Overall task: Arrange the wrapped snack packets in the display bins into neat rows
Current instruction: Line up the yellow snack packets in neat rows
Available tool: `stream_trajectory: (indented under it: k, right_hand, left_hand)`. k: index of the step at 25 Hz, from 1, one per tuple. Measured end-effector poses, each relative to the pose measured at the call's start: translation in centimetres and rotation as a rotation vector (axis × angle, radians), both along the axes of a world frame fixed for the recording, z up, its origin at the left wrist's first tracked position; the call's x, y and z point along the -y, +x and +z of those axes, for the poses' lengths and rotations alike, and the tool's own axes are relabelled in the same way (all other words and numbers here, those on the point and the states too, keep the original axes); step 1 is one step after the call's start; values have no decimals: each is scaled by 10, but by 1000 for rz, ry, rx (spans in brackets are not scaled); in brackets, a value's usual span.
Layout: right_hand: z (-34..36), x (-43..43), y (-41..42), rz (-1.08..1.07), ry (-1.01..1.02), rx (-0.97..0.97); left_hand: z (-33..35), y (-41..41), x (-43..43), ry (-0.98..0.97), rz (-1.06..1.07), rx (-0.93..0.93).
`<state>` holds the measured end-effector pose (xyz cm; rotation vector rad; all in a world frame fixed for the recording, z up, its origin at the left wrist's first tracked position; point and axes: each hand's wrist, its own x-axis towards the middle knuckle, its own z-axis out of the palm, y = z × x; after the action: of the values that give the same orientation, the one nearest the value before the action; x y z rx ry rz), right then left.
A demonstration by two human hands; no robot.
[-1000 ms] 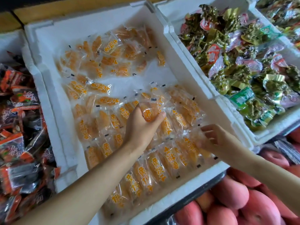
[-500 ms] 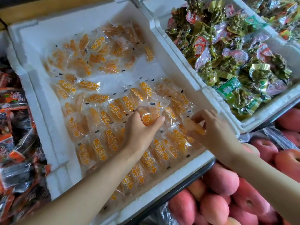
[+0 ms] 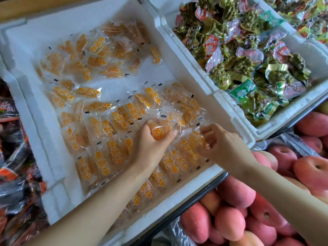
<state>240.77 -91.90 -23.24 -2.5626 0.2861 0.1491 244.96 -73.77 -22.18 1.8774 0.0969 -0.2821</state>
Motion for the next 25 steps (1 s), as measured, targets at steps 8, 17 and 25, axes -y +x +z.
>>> stream_trajectory:
  k: [8,17,25]
  right_hand:
    - [8,22,9,99,-367,128]
    - [2,7,7,174,-264,-48]
    - [4,2,1,209,-102,-161]
  left_hand:
    - [0,-2,1,11,-4,-33]
    - [1,-5,7,1,-26,-57]
    - [1,-6,7,1,-50,-58]
